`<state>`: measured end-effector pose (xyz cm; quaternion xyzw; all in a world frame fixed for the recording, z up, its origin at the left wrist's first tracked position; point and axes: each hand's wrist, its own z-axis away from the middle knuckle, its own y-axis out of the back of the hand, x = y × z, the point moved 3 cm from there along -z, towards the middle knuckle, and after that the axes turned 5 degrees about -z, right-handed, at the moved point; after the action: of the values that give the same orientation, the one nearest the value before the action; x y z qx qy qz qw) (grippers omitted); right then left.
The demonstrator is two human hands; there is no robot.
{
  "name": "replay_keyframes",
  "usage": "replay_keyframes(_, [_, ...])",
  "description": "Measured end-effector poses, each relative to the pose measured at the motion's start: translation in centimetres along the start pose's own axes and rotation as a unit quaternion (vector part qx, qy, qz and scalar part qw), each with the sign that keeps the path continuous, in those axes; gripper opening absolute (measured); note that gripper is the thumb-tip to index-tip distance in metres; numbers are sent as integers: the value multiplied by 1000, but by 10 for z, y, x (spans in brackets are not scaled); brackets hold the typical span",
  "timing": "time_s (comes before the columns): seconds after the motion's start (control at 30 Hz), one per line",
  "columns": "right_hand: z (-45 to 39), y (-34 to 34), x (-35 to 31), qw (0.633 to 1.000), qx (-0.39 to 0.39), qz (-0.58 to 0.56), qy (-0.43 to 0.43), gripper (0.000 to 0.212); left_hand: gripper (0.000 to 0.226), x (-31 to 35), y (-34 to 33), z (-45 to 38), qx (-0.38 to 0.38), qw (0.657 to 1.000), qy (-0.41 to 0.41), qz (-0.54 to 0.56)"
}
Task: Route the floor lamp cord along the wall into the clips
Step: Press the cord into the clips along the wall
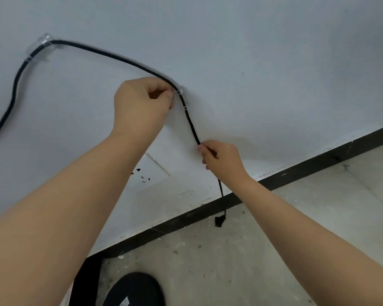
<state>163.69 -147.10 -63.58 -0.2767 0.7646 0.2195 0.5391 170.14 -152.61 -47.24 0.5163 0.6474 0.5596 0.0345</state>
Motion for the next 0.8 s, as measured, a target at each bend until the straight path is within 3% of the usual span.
replay_keyframes(0.17, [-1,4,2,997,-26,68,32,27,30,-15,6,8,-2,1000,14,-3])
replay_keyframes(0.33, [1,1,2,992,-67,107,19,28,22,-70,-22,57,-33,994,106,19])
replay_keyframes(0.47, [1,-7,5,971,-173,152,-59,37,29,-126,-73,121,-158,962,222,25])
replay_keyframes(0.57, [7,-12,11,964,-206,28,-163,29,38,-158,-104,162,-197,938,281,55])
replay_keyframes(0.67, [18,-21,13,949,-218,-72,-217,25,47,-176,-122,187,-181,930,301,107])
replay_keyframes(0.8, [34,-36,17,940,-220,-90,-245,24,54,-189,-125,193,-74,948,284,125])
